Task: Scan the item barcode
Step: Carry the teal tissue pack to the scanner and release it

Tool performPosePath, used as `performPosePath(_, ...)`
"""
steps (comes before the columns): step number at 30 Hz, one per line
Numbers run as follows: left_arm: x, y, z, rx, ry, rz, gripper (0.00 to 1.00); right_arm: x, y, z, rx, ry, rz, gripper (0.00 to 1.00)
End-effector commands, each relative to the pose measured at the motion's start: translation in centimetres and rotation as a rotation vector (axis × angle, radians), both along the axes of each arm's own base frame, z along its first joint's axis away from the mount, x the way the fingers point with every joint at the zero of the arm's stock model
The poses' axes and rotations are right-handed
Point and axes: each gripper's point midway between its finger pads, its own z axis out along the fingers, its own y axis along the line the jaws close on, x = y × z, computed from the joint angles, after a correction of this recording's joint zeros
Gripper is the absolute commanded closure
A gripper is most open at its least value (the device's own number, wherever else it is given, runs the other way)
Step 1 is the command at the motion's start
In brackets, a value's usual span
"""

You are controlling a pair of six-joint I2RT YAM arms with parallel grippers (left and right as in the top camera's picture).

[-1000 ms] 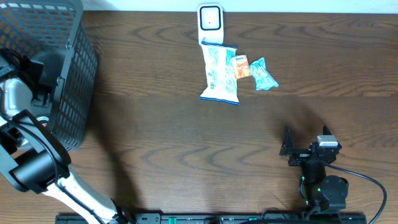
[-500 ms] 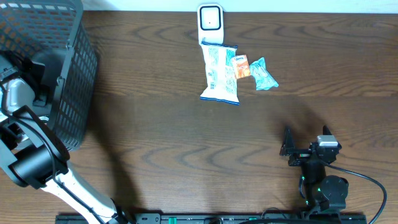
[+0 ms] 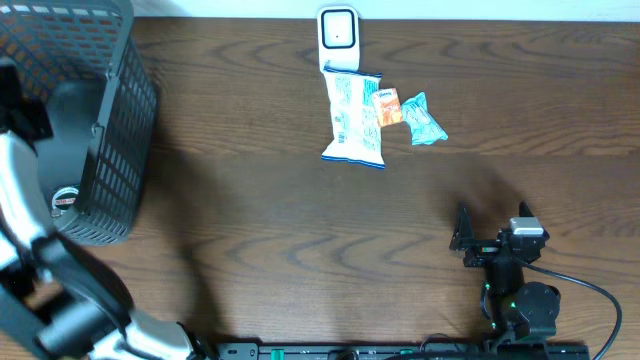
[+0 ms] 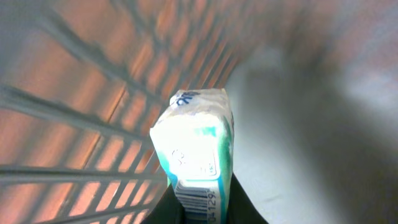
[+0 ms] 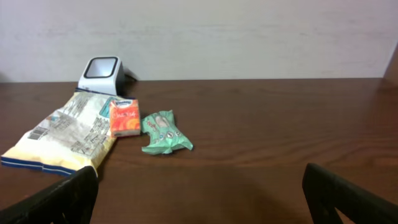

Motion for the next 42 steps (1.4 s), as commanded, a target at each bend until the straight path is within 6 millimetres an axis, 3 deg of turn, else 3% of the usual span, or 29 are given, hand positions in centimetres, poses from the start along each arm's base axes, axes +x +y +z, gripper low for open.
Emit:
performPosePath(1,2.1,-7.7,10.6,-0.304,-0.438,-0.179,0.92,0.0,0.1,-0.1,0.010,0.001,0.002,0.01)
performPosePath(3,2.4,-11.4,15.7,-0.471,-0.620,-0.279,0.92,0.0,0.1,-0.1,0.010,0.001,0.002,0.01)
performPosePath(4,2.5,-14.7,20.0,-0.643,-0.747,-0.351,0.92,0.0,0.1,-0.1,0.010,0.001,0.002,0.01)
performPosePath(6,2.5,-18.1,22.6,-0.816,-0.801,-0.383,0.92,0.0,0.1,-0.1,0.010,0.001,0.002,0.01)
performPosePath(9,2.5,-24.6,22.8,-1.048,-0.715,-0.434,0.93,0.0,0.1,-0.1,0.010,0.001,0.002,0.01)
performPosePath(10,2.4,-28.8,21.7,-1.127,-0.614,-0.482,0.93,0.0,0.1,-0.1,0.010,0.001,0.002,0.01)
performPosePath(13,2.3,-35.1,18.3,-1.205,-0.429,-0.485,0.92,0.0,0.1,-0.1,0.009,0.001,0.002,0.01)
performPosePath(20,4.0,-46.3,10.1,-1.113,-0.200,-0.448,0.92,0.0,0.1,-0.1,0.010,0.001,0.002,0.01)
performPosePath(24,5.1,-50.7,4.9,-1.008,-0.128,-0.413,0.92,0.0,0.1,-0.1,0.009,0.001,0.002,0.01)
performPosePath(29,5.3,-56.1,-0.9,-1.006,-0.022,-0.459,0.91,0.0,0.1,-0.1,0.009,0.001,0.002,0.01)
performPosePath(32,5.1,-59.2,-4.1,-1.021,0.036,-0.504,0.59,0.0,0.1,-0.1,0.009,0.001,0.002,0.01)
performPosePath(34,4.7,-60.9,-5.2,-1.050,0.065,-0.547,0.56,0.0,0.1,-0.1,0.009,0.001,0.002,0.01)
performPosePath(35,4.5,-61.7,-5.6,-1.067,0.077,-0.570,0.49,0.0,0.1,-0.1,0.009,0.001,0.002,0.01)
performPosePath(36,4.3,-62.4,-5.8,-1.081,0.084,-0.590,0.35,0.0,0.1,-0.1,0.009,0.001,0.002,0.01)
performPosePath(37,4.2,-62.8,-5.8,-1.088,0.086,-0.604,0.31,0.0,0.1,-0.1,0.009,0.001,0.002,0.01)
performPosePath(42,4.6,-62.3,-5.1,-1.091,0.065,-0.608,0.25,0.0,0.1,-0.1,0.009,0.001,0.002,0.01)
